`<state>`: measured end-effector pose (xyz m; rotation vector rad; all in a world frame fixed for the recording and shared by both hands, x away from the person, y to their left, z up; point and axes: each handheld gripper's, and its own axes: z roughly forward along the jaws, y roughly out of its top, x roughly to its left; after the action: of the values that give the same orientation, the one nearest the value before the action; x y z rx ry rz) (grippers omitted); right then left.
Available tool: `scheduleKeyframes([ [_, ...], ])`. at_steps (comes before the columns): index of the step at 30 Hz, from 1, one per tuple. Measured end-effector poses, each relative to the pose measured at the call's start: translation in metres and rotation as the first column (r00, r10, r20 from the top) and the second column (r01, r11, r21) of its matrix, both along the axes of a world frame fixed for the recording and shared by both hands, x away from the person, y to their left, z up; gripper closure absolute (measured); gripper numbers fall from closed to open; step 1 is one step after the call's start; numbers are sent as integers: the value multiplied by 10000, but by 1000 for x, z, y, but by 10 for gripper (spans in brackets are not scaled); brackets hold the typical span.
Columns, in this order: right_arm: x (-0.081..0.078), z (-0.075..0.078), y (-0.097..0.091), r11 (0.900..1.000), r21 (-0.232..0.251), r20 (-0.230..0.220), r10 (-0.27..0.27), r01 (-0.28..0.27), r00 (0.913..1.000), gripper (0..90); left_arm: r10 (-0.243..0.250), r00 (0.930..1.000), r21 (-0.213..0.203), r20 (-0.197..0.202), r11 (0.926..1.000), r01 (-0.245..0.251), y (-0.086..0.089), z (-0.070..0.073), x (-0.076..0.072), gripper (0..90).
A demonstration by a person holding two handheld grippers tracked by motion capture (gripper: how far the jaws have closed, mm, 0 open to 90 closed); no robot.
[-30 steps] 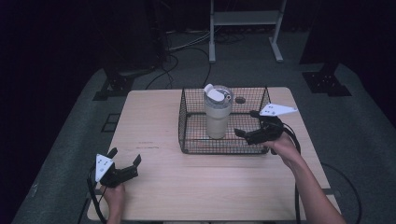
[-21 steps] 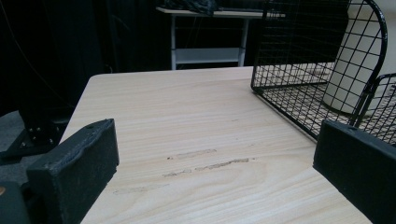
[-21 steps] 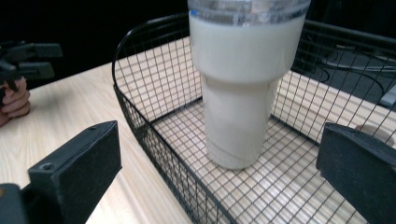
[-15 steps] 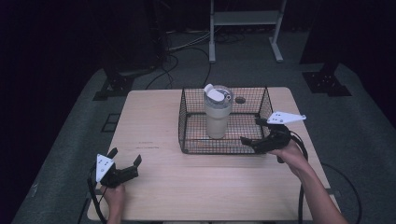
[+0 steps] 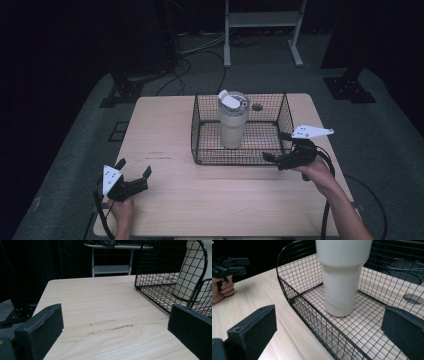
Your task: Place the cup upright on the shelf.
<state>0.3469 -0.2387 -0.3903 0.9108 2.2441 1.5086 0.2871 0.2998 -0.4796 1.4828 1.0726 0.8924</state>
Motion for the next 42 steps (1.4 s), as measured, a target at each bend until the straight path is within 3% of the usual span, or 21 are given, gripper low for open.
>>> scheduleKeyframes([
  [8,-8,-10,-8,10000,-65,-199,20,-22,9998,0,17,10000,0,24,10000,-17,0,0,0,0],
  [27,-27,-26,-36,9988,-75,-356,-484,481,9982,0,22,10000,100,18,9999,-22,-1,0,0,0],
  [42,-40,-45,-53,9966,2,-769,-822,825,9936,0,8,10000,175,3,9998,-8,-3,0,0,0],
])
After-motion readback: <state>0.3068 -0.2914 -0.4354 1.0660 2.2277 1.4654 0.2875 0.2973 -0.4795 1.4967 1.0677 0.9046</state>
